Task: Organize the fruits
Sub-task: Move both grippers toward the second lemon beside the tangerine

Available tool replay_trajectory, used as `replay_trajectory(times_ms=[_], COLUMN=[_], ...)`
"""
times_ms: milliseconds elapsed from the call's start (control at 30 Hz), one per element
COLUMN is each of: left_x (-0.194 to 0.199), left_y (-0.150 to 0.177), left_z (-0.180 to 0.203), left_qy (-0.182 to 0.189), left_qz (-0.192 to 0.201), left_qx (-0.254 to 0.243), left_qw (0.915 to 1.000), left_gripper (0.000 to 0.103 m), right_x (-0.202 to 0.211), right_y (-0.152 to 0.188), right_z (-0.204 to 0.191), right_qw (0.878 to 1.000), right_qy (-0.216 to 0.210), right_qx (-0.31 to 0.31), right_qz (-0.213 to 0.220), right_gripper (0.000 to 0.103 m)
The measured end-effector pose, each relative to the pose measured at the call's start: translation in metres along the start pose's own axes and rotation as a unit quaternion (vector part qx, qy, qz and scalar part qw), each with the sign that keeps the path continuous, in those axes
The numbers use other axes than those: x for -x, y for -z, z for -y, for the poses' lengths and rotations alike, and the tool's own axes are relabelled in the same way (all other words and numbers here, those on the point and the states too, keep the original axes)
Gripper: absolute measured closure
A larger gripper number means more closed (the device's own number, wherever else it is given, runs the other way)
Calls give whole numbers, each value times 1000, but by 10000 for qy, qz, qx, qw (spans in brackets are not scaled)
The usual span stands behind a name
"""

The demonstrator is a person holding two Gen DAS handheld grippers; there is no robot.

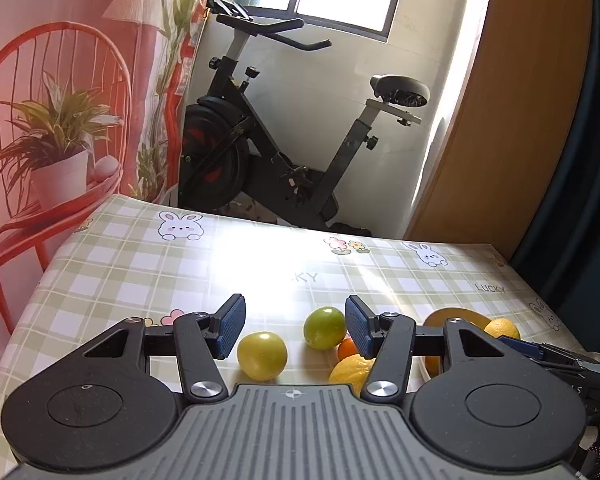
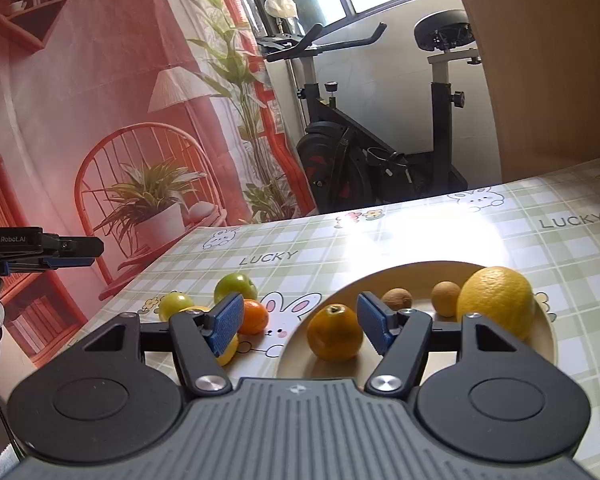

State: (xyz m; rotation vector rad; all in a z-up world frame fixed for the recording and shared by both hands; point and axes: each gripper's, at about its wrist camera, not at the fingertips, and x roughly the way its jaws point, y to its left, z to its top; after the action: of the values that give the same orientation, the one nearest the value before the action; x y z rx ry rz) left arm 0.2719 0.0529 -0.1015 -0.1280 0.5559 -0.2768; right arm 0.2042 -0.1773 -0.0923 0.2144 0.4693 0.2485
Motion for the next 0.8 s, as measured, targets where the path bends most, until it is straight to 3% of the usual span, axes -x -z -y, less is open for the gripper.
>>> replay_trajectory(times_ms=[267, 533, 800], left_x=[7, -1, -27], left_y=[18, 23, 32], left_z=[-30, -25, -5], left_qy=[-84, 156, 584], left_qz=[-111, -142, -344], left_qx=[232, 148, 58], left_qw=[9996, 9997, 9977], left_gripper=[46, 39, 39], right_x=[-54, -88, -104], right_y=[14, 29, 36], right_z=[-58, -70, -75], right_qw=[9960, 9941, 9930], right_qy=[-337, -151, -197], right_qx=[675, 758, 692], right_qz=[-482, -767, -941], right_gripper=[36, 34, 33])
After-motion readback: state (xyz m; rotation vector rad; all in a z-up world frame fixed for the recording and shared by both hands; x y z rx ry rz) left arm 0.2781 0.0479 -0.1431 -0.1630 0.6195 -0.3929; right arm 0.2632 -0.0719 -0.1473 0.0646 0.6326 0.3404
